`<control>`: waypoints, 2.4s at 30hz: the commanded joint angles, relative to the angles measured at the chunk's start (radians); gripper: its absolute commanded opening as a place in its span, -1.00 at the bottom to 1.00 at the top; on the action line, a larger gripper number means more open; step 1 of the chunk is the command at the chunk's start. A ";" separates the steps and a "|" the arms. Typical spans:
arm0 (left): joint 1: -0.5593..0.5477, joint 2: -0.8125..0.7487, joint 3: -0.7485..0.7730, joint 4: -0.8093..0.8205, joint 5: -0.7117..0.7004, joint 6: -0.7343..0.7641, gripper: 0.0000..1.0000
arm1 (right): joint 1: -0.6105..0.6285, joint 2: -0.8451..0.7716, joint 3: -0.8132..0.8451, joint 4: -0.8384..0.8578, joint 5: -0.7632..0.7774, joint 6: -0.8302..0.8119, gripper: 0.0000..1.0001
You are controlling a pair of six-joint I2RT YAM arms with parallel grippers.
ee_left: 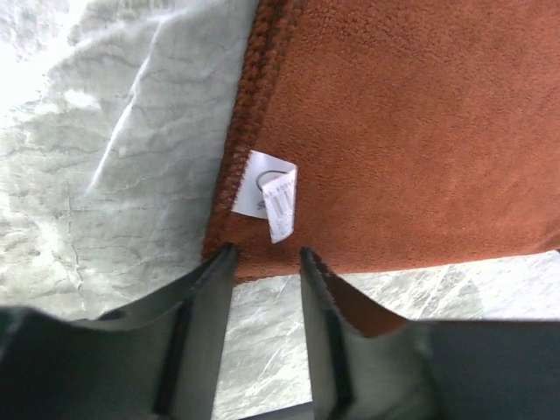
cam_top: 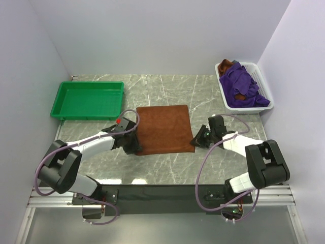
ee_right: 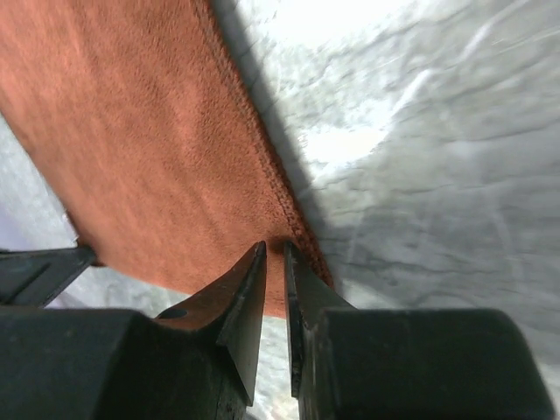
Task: Fold and stack the towels
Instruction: Fold the towel
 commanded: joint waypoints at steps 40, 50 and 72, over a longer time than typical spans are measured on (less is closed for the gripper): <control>0.050 -0.038 0.175 0.142 -0.073 0.071 0.54 | 0.080 0.013 0.173 0.268 -0.067 -0.081 -0.12; 0.141 0.408 0.547 0.400 0.093 0.151 0.38 | 0.077 0.504 0.559 0.592 -0.151 0.095 -0.05; 0.259 0.648 0.550 0.569 0.159 0.105 0.28 | -0.083 0.693 0.529 0.720 -0.010 0.304 -0.04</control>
